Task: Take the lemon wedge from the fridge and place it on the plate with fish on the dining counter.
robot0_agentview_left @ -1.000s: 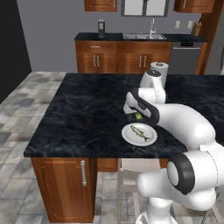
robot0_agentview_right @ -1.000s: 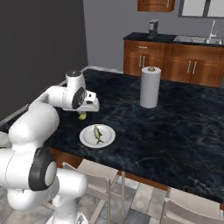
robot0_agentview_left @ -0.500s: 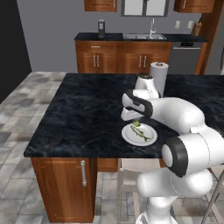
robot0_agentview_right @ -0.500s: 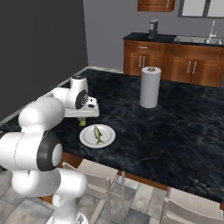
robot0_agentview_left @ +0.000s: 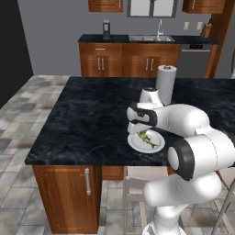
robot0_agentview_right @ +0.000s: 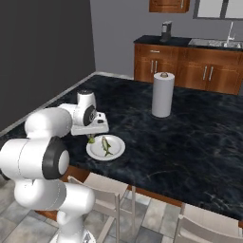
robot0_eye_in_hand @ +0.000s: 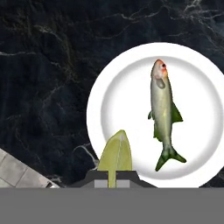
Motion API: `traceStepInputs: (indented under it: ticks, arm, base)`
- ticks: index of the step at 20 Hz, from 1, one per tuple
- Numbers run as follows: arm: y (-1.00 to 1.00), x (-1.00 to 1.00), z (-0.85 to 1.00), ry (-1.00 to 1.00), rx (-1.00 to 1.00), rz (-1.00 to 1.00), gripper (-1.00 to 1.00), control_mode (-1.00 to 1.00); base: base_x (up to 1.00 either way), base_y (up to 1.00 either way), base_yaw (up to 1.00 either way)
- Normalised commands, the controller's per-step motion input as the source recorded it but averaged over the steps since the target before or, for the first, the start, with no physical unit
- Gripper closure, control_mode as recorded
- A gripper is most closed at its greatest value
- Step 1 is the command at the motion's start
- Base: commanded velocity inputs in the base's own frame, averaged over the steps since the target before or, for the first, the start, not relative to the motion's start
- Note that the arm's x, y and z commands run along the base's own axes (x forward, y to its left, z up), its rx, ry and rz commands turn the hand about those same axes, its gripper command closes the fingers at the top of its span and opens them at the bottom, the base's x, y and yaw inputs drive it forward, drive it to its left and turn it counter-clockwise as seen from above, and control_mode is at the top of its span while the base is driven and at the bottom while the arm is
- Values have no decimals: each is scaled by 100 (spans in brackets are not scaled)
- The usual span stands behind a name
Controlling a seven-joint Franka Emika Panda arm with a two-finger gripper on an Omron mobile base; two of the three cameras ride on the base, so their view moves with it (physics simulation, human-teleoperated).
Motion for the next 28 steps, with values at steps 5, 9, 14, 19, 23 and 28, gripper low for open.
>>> traceStepInputs:
  ticks: [5,9,14,19,23,28]
  arm:
    - [-9,3,-11,0,0,3,100,-100]
    - [-8,0,-4,-2,0,4,100,-100]
    - [-4,3,-8,-3,0,1,100,-100]
    - [0,8,-17,-5,-3,0,100,-100]
    - [0,23,-21,-5,-3,0,100,-100]
    - [0,20,-14,-3,-2,0,100,-100]
  base:
    - [0,0,0]
    - [0,0,0]
    - [0,0,0]
    - [0,0,0]
    - [0,0,0]
    - [0,0,0]
